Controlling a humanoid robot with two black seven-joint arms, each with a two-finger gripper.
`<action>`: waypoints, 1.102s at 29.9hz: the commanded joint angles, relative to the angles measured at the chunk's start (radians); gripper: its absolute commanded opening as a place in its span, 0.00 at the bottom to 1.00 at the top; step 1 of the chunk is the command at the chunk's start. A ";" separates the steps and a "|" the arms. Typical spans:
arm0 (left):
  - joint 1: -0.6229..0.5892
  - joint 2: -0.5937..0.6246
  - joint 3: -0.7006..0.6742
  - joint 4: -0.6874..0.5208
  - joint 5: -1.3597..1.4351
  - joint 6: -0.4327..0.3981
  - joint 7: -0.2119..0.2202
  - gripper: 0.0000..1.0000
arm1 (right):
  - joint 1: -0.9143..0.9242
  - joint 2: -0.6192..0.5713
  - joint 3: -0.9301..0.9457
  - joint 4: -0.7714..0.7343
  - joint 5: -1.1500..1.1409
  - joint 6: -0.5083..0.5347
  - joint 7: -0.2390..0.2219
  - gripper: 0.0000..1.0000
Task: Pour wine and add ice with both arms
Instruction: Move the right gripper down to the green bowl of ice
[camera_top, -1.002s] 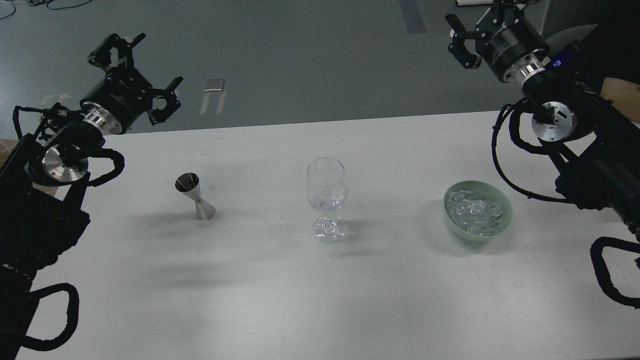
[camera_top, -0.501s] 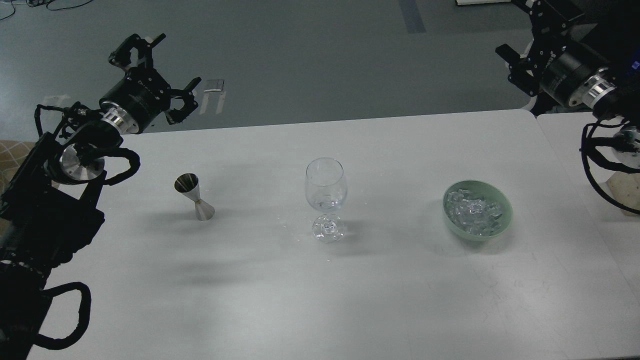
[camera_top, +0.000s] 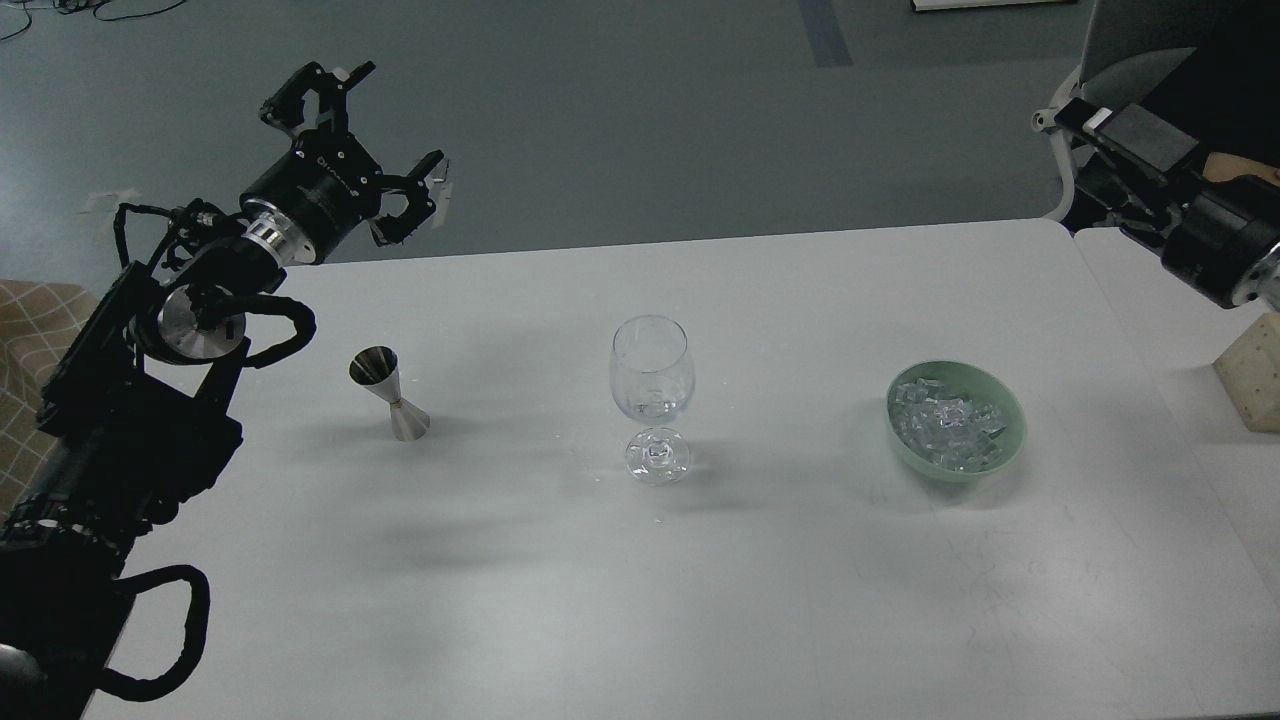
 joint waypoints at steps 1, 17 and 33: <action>-0.001 -0.002 0.000 -0.002 0.001 0.000 0.000 0.98 | -0.061 -0.031 0.000 0.071 -0.095 -0.065 0.000 1.00; -0.004 -0.019 0.000 -0.002 0.005 0.000 0.000 0.98 | -0.192 -0.090 0.000 0.142 -0.320 -0.177 0.000 1.00; -0.007 -0.040 0.000 -0.011 0.005 0.000 -0.002 0.98 | -0.305 0.030 0.000 0.065 -0.637 -0.308 0.000 1.00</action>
